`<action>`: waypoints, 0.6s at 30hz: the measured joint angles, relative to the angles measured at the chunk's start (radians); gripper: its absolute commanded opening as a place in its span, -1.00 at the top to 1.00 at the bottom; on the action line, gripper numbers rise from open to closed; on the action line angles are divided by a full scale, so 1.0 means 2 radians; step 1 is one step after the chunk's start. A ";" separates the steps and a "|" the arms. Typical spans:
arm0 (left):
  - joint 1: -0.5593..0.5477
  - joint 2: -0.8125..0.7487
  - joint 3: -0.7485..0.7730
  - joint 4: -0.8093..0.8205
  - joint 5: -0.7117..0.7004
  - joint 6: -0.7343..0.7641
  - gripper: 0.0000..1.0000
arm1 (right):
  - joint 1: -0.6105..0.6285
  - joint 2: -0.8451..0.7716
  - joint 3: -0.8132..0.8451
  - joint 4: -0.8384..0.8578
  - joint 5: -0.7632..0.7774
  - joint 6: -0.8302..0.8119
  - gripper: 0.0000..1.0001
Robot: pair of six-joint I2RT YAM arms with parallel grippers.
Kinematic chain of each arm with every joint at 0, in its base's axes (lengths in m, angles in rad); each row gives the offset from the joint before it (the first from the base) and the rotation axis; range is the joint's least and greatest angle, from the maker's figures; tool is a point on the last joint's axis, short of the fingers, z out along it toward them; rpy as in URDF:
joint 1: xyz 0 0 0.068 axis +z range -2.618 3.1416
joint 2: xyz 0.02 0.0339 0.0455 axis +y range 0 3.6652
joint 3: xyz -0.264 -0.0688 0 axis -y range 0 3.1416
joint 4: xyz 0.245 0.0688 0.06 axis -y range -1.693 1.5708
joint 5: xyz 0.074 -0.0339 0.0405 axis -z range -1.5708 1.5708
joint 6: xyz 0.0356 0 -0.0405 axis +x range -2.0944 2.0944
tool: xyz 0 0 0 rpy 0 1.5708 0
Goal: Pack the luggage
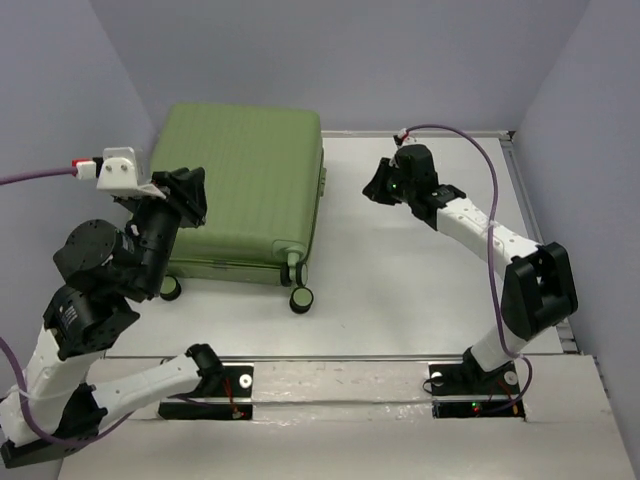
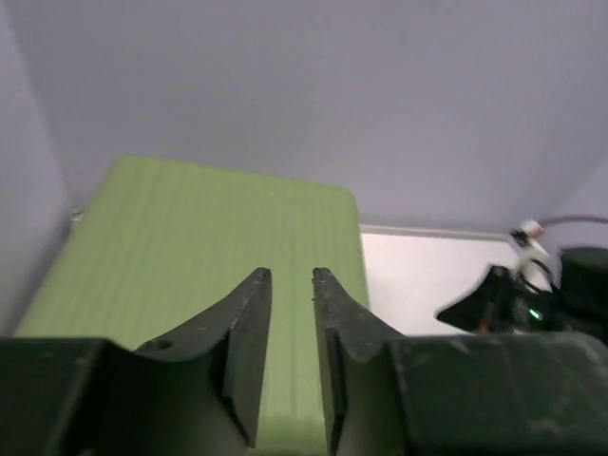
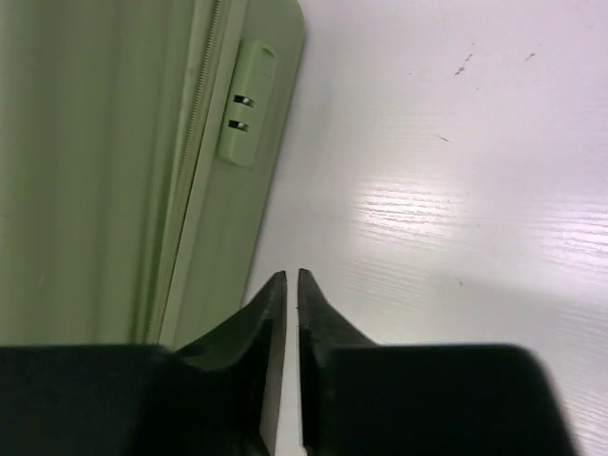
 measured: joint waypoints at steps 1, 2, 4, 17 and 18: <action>0.014 0.018 0.017 0.001 -0.011 -0.002 0.54 | 0.000 -0.002 -0.003 0.000 0.001 0.000 0.86; 0.045 0.041 0.033 0.000 -0.003 -0.006 0.58 | 0.000 -0.005 -0.006 0.000 0.002 0.001 0.86; 0.124 0.097 0.065 0.002 0.017 -0.018 0.68 | 0.000 -0.013 -0.013 0.001 0.002 0.001 0.86; 0.577 0.439 0.098 -0.024 0.217 -0.133 0.88 | 0.017 -0.019 -0.029 0.015 -0.033 -0.017 0.86; 0.584 0.446 0.104 -0.030 0.220 -0.138 0.89 | 0.017 -0.019 -0.029 0.015 -0.035 -0.018 0.86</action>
